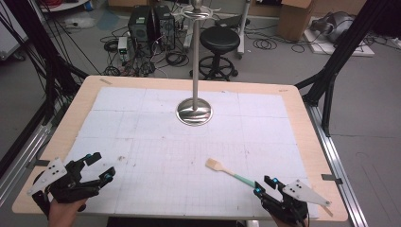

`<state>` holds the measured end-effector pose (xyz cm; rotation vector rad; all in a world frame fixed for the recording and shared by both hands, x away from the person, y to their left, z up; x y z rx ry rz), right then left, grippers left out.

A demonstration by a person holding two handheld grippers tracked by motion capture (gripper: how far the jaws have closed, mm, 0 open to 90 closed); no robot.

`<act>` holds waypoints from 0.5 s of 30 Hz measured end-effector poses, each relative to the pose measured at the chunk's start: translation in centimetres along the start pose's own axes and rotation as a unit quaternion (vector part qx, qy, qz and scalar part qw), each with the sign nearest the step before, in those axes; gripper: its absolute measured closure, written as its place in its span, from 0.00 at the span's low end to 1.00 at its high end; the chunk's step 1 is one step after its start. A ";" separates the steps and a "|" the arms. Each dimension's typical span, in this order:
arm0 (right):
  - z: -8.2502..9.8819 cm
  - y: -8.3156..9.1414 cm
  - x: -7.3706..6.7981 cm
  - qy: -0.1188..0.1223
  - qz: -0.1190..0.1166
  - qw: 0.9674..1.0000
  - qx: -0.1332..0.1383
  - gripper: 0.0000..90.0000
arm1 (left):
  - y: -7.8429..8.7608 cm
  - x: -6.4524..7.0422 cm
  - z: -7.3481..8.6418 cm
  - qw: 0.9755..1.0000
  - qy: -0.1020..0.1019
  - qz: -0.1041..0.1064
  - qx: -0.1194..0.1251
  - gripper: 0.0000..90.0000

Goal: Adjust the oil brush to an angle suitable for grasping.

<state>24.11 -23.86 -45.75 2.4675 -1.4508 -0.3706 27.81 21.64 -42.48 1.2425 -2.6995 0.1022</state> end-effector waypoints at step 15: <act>3.3 -2.0 -1.0 0.056 -0.024 0.991 -0.115 0.99 | -0.1 -0.1 0.4 1.000 0.001 -0.001 -0.011 0.23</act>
Point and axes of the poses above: each handheld gripper's, and its own axes: y roughly backward along the jaws, z roughly out of its underside, x roughly to its right, the point moved 10 cm from there along -y, roughly forward along the jaws, and after that the axes turned 6 degrees about x, right-handed, at the moved point
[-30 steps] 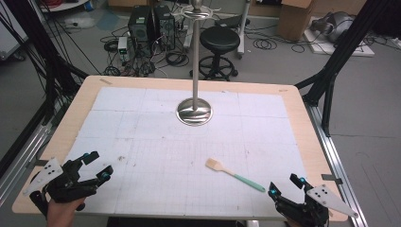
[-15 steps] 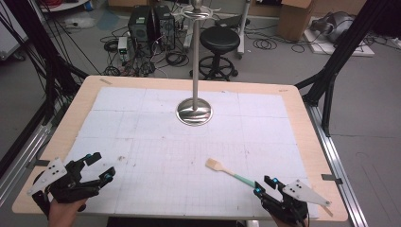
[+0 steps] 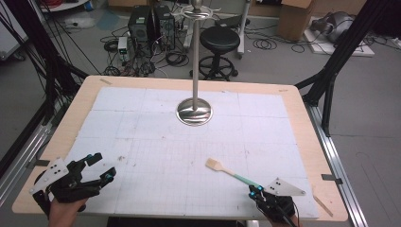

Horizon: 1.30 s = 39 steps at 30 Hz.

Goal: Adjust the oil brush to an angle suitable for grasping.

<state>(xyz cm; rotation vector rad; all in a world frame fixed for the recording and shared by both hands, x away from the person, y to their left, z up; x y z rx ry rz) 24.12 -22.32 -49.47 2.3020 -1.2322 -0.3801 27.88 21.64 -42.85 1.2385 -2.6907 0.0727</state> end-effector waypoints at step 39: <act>-2.4 -4.7 5.4 -0.062 0.086 0.994 -0.002 0.99 | 0.1 -0.4 0.2 1.000 0.002 -0.008 -0.006 0.24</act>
Point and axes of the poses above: each handheld gripper's, and its own axes: y roughly backward along the jaws, z roughly out of its underside, x roughly to its right, the point moved 10 cm from there along -y, roughly forward along the jaws, and after that the axes turned 6 degrees about x, right-handed, at the moved point
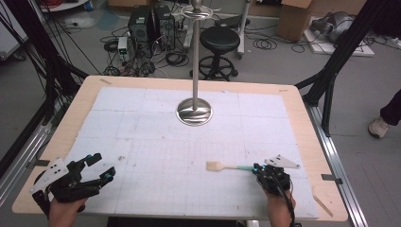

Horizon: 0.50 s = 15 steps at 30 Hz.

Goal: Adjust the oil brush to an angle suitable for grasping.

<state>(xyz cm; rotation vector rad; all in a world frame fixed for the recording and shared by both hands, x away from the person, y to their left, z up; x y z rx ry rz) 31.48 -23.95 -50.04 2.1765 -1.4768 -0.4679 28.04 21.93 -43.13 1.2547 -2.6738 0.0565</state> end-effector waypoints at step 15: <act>-2.5 -6.0 -7.0 0.028 -0.050 0.998 -0.036 0.99 | 0.3 -0.2 -0.2 1.000 0.005 0.001 0.005 0.24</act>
Point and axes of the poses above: each handheld gripper's, and its own axes: y roughly backward along the jaws, z roughly out of its underside, x roughly to its right, the point moved 10 cm from there along -y, roughly forward along the jaws, and after that the axes turned 6 degrees about x, right-handed, at the moved point
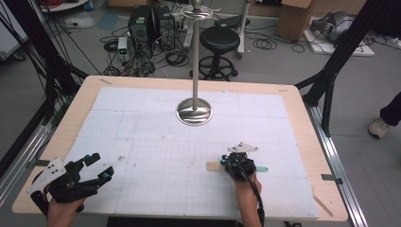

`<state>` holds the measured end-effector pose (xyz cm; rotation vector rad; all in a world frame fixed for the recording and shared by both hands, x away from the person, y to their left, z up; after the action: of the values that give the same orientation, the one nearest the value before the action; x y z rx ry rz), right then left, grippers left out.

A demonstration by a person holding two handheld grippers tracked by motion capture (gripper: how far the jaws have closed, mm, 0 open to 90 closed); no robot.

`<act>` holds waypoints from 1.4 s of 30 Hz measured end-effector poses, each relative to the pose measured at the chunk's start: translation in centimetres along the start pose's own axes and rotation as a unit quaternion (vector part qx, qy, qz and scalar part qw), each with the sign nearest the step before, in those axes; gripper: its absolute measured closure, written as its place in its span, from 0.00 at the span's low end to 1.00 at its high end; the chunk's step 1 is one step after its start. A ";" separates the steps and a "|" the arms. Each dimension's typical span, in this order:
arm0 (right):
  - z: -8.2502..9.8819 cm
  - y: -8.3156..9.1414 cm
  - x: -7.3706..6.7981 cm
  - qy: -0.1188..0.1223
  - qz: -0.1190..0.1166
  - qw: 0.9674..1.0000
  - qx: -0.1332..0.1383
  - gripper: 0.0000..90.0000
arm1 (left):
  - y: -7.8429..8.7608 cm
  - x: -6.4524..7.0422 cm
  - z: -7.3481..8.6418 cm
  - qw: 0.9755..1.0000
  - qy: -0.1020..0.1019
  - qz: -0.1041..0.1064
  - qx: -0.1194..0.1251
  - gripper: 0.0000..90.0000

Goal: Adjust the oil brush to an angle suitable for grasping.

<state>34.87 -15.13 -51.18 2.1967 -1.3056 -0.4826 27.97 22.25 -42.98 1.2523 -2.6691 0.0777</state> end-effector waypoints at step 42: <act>5.0 6.8 10.4 -0.068 0.084 0.994 0.031 0.99 | -0.1 -0.1 0.1 1.000 0.003 -0.002 -0.003 0.24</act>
<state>32.25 -28.27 -51.39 2.1117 -1.5824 -0.5404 28.09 22.22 -43.12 1.2528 -2.6609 0.0737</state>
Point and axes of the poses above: each handheld gripper's, and its own axes: y roughly backward along the jaws, z roughly out of its underside, x roughly to its right, the point moved 10 cm from there along -y, roughly forward along the jaws, and after that the axes turned 6 degrees about x, right-handed, at the moved point
